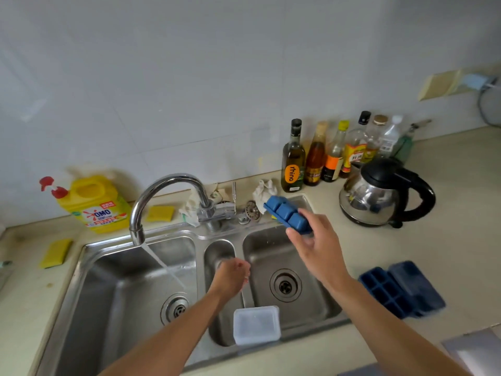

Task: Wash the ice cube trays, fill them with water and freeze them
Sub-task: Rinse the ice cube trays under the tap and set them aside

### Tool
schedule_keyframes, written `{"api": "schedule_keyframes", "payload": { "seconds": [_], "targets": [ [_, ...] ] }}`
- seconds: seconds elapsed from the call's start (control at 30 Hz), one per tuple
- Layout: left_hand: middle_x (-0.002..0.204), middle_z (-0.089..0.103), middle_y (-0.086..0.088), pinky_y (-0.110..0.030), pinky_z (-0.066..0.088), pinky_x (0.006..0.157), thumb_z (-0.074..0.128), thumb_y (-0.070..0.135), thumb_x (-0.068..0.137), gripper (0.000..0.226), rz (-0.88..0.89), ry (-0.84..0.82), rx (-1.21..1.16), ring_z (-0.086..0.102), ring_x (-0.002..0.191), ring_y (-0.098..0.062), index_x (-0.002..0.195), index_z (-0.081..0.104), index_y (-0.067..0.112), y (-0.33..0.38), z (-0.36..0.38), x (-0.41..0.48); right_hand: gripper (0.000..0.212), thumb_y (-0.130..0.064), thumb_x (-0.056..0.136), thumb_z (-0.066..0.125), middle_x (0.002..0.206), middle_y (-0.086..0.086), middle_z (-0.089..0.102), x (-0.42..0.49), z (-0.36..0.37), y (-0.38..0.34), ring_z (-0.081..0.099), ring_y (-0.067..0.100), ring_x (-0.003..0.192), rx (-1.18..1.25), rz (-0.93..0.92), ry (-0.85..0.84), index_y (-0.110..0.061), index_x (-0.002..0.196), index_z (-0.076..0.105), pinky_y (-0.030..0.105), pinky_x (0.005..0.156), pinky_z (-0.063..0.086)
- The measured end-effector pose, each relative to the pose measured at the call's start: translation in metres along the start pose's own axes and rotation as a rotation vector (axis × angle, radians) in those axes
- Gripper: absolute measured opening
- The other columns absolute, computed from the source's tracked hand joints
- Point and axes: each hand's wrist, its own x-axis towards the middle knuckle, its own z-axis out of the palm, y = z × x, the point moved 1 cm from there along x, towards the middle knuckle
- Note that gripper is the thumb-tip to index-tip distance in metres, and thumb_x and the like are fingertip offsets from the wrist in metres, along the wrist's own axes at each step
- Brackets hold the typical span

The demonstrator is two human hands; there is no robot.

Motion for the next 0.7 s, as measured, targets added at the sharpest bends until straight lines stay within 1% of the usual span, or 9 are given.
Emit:
{"api": "schedule_keyframes", "payload": {
  "seconds": [0.1, 0.17, 0.3, 0.33, 0.43, 0.53, 0.6, 0.67, 0.7],
  "targets": [
    [0.081, 0.073, -0.008, -0.027, 0.051, 0.065, 0.053, 0.017, 0.101, 0.020, 0.049, 0.003, 0.118, 0.072, 0.073, -0.022, 0.088, 0.068, 0.016, 0.002, 0.011, -0.004, 0.059, -0.055, 0.096, 0.057, 0.132, -0.003, 0.054, -0.034, 0.005, 0.057, 0.056, 0.010, 0.113, -0.396, 0.127, -0.211, -0.028, 0.147, 0.045, 0.023, 0.093, 0.049],
    [0.085, 0.075, -0.007, -0.032, 0.054, 0.071, 0.053, 0.022, 0.101, 0.021, 0.076, 0.007, 0.187, 0.073, 0.083, -0.024, 0.088, 0.069, 0.018, 0.002, 0.016, -0.004, 0.062, -0.057, 0.098, 0.053, 0.136, 0.002, 0.053, -0.063, 0.008, 0.084, 0.053, 0.015, 0.117, -0.523, 0.243, -0.324, -0.026, 0.150, 0.043, 0.027, 0.097, 0.045],
    [0.083, 0.072, 0.001, -0.026, 0.054, 0.067, 0.056, 0.022, 0.101, 0.014, 0.079, -0.002, 0.253, 0.070, 0.077, -0.016, 0.099, 0.069, 0.021, -0.004, 0.026, 0.001, 0.062, -0.056, 0.097, 0.053, 0.136, 0.000, 0.048, -0.076, 0.012, 0.095, 0.051, 0.018, 0.120, -0.409, 0.194, -0.171, -0.025, 0.150, 0.045, 0.033, 0.098, 0.047],
    [0.084, 0.071, 0.003, -0.024, 0.053, 0.067, 0.056, 0.020, 0.100, 0.013, 0.079, -0.009, 0.260, 0.069, 0.076, -0.012, 0.102, 0.069, 0.021, -0.006, 0.030, 0.003, 0.062, -0.056, 0.098, 0.052, 0.138, 0.000, 0.046, -0.075, 0.013, 0.092, 0.050, 0.017, 0.121, -0.416, 0.176, -0.180, -0.025, 0.151, 0.043, 0.033, 0.097, 0.048],
    [0.088, 0.072, 0.005, -0.022, 0.054, 0.070, 0.058, 0.019, 0.100, 0.013, 0.095, -0.039, 0.281, 0.069, 0.079, -0.010, 0.105, 0.069, 0.023, -0.006, 0.040, 0.010, 0.063, -0.056, 0.100, 0.048, 0.142, 0.000, 0.041, -0.074, 0.018, 0.086, 0.048, 0.017, 0.126, -0.463, 0.227, -0.333, -0.027, 0.154, 0.037, 0.032, 0.102, 0.047],
    [0.100, 0.071, 0.000, -0.028, 0.055, 0.072, 0.057, 0.012, 0.097, 0.020, 0.089, -0.064, 0.258, 0.068, 0.088, -0.017, 0.115, 0.067, 0.015, -0.002, 0.054, 0.022, 0.064, -0.058, 0.099, 0.049, 0.142, -0.004, 0.040, -0.075, 0.012, 0.086, 0.049, 0.014, 0.124, -0.408, 0.239, -0.241, -0.028, 0.154, 0.036, 0.029, 0.101, 0.044],
    [0.107, 0.069, -0.004, -0.032, 0.054, 0.074, 0.055, 0.008, 0.098, 0.026, 0.114, -0.095, 0.260, 0.067, 0.094, -0.022, 0.123, 0.063, 0.013, 0.004, 0.064, 0.028, 0.063, -0.058, 0.099, 0.050, 0.141, -0.005, 0.042, -0.072, 0.004, 0.086, 0.049, 0.013, 0.122, -0.400, 0.258, -0.264, -0.029, 0.154, 0.037, 0.028, 0.101, 0.043],
    [0.111, 0.067, -0.001, -0.028, 0.054, 0.072, 0.058, 0.009, 0.098, 0.033, 0.147, -0.096, 0.233, 0.067, 0.096, -0.020, 0.130, 0.059, 0.016, 0.011, 0.073, 0.032, 0.059, -0.055, 0.097, 0.054, 0.134, -0.005, 0.049, -0.071, -0.005, 0.085, 0.053, 0.012, 0.117, -0.308, 0.330, -0.263, -0.028, 0.148, 0.044, 0.031, 0.101, 0.047],
    [0.110, 0.067, 0.002, -0.025, 0.053, 0.071, 0.061, 0.010, 0.097, 0.035, 0.175, -0.087, 0.219, 0.067, 0.094, -0.017, 0.131, 0.058, 0.018, 0.014, 0.077, 0.034, 0.053, -0.053, 0.095, 0.057, 0.127, -0.007, 0.055, -0.070, -0.010, 0.082, 0.058, 0.010, 0.111, -0.218, 0.378, -0.210, -0.029, 0.142, 0.051, 0.033, 0.097, 0.051]
  ]
}}
